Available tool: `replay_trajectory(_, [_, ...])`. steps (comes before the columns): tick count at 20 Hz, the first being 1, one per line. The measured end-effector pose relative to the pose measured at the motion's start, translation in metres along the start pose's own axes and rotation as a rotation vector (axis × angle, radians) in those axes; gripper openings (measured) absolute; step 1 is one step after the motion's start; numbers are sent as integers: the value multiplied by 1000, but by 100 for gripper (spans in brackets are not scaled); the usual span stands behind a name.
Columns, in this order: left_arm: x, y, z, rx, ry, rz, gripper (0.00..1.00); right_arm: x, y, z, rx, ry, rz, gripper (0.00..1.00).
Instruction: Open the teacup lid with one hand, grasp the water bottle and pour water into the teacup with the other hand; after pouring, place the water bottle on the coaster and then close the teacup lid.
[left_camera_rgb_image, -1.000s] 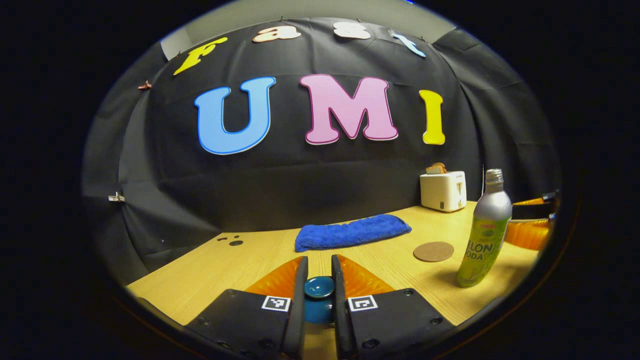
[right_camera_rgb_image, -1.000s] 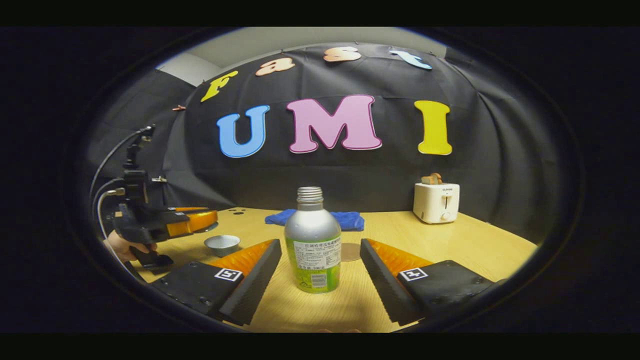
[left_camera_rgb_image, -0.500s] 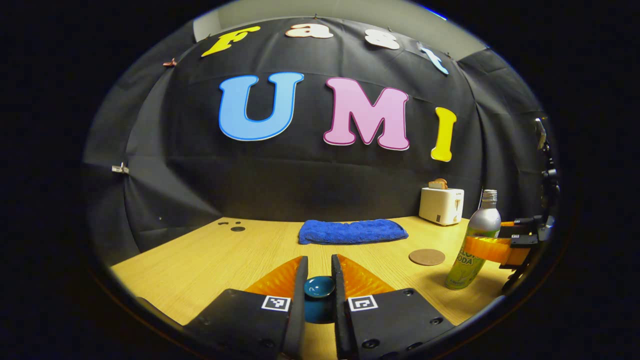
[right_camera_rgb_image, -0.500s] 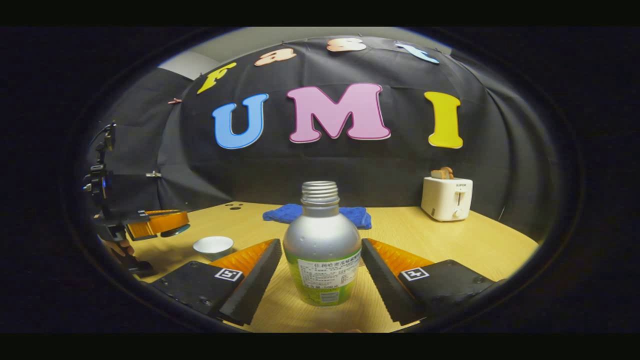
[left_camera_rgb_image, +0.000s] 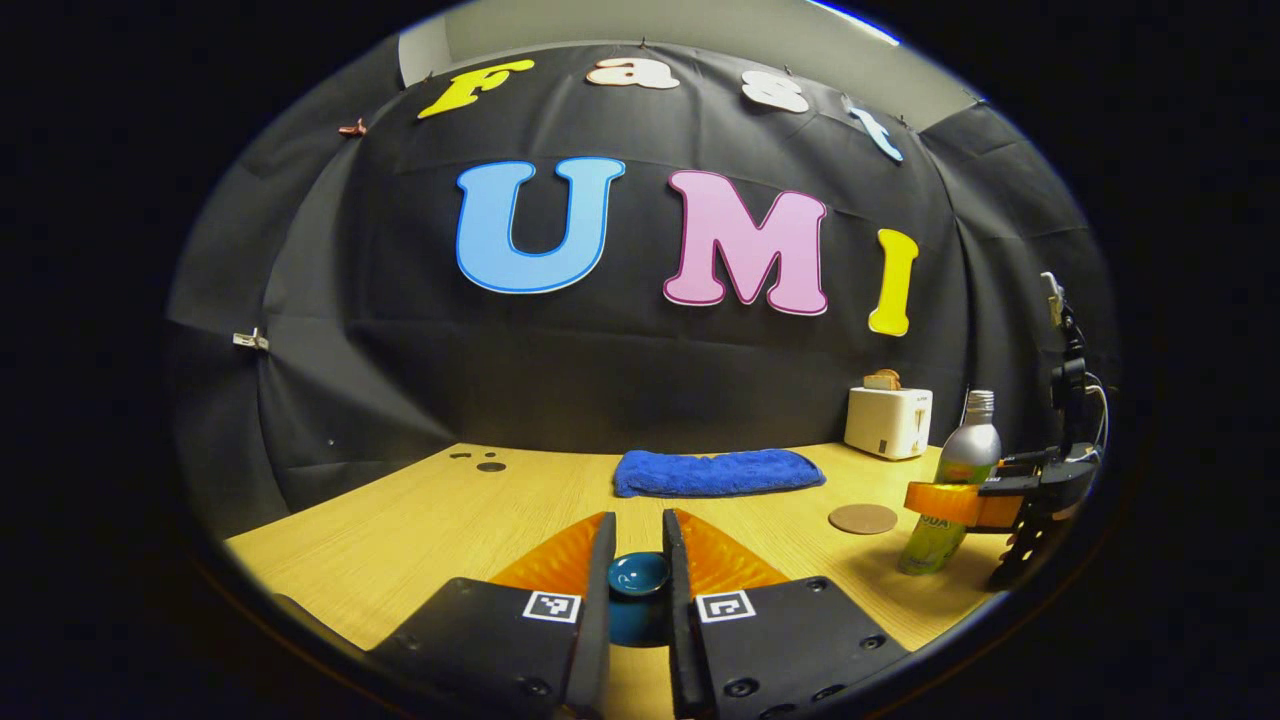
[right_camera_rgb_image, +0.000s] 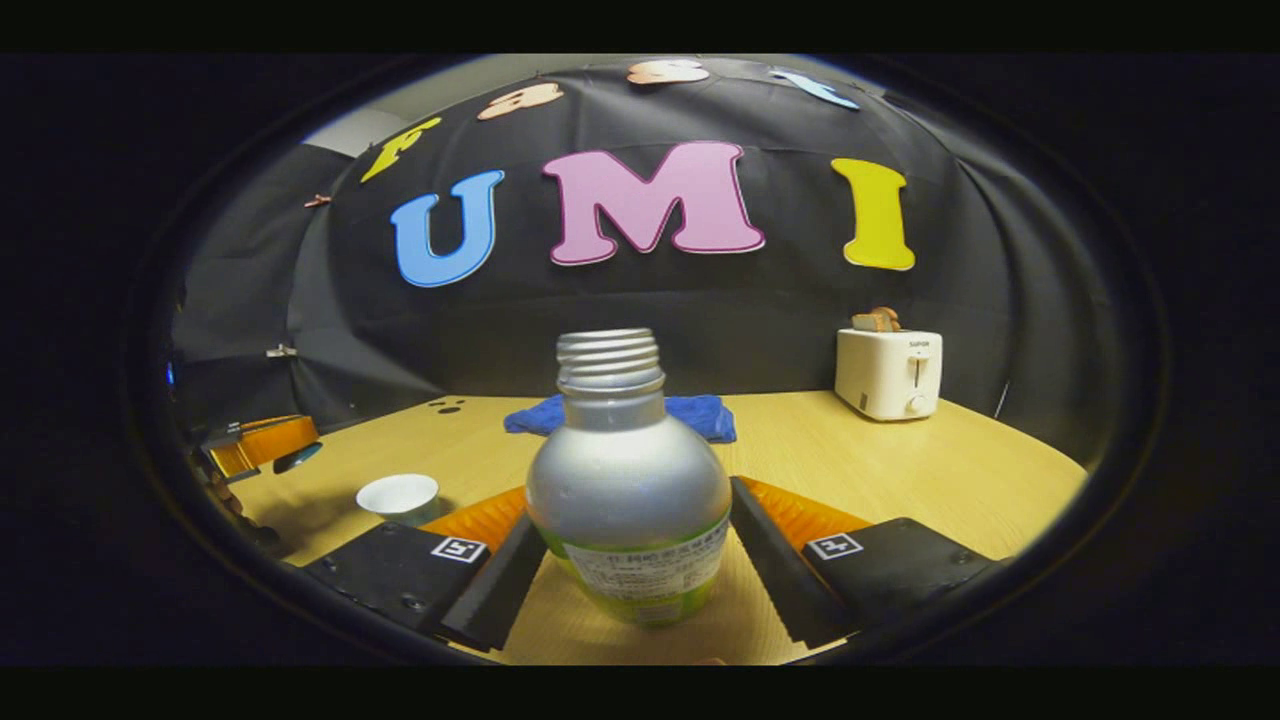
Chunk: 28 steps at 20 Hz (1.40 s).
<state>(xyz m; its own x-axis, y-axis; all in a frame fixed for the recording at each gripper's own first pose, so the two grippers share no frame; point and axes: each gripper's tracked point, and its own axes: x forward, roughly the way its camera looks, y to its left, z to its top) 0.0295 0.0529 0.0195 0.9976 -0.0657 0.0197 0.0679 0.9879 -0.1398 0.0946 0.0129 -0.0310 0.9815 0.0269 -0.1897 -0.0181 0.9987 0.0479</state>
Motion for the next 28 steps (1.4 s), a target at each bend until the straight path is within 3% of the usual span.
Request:
replay_trajectory(1, [0,1,-2,-6,0,-1,28,-1,1,3,-10,-4,-2,99])
replay_trajectory(3, [-2,7,-4,-20,4,2,28,2,7,3,-47,-1,2,85])
replay_trajectory(7, [-5,20,-11,-38,12,17,28,7,11,7,-210,14,-11,82])
replay_trajectory(11, [-9,35,-12,-35,7,37,28,19,12,23,-364,10,-19,81])
replay_trajectory(22, [-21,71,-15,-37,-3,96,28,63,41,48,-1001,-58,-6,81])
replay_trajectory(28, [-23,82,-15,-25,-6,108,28,79,65,26,-1168,-76,49,81])
